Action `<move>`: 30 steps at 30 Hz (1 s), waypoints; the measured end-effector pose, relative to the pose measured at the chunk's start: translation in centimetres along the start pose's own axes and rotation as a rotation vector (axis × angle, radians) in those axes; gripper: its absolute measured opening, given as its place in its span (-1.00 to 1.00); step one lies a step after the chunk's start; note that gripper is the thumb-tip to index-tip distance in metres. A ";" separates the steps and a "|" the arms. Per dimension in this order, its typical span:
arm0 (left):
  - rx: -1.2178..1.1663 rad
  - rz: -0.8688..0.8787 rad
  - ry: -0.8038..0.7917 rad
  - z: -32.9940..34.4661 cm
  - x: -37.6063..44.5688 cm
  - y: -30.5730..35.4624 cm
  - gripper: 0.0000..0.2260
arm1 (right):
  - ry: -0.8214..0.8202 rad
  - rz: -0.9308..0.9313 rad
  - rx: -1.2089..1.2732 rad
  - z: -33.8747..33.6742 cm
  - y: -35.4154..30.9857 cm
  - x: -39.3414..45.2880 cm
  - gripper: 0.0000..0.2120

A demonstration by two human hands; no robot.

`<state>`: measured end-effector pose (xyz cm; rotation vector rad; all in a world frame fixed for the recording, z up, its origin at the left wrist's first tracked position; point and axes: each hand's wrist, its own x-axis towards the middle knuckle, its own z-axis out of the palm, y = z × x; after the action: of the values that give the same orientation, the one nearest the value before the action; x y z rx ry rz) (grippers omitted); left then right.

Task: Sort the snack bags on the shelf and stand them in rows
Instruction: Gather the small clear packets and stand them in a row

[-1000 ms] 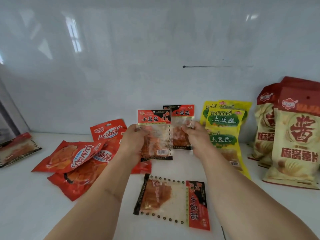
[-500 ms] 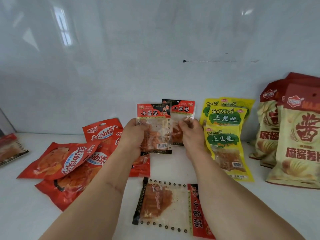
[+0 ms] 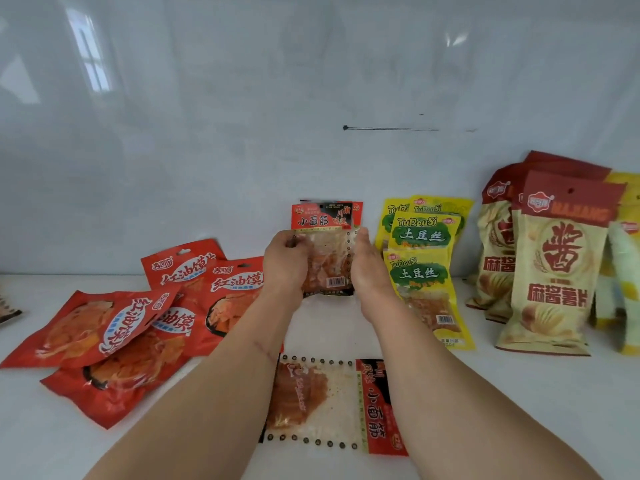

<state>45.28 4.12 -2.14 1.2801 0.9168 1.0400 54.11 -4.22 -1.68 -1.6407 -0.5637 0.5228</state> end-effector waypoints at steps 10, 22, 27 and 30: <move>0.037 0.070 0.020 2.2 0.2 -0.7 -0.84 | 0.060 -0.091 -0.332 -0.2 3.1 -1.0 -0.86; 0.596 0.185 -0.007 -0.4 1.1 -0.5 -0.83 | 0.144 -0.054 -0.437 0.5 3.8 0.4 -0.58; 0.804 0.246 -0.070 -1.1 0.9 -1.1 -0.71 | 0.166 -0.045 -0.470 0.7 3.5 0.3 -0.55; 0.816 0.259 -0.080 -1.2 0.7 -0.8 -0.69 | 0.190 -0.049 -0.469 0.9 3.5 -0.1 -0.50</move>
<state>44.40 5.11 -3.02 2.1453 1.1887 0.8124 53.77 -3.99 -5.21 -2.0873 -0.6129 0.2000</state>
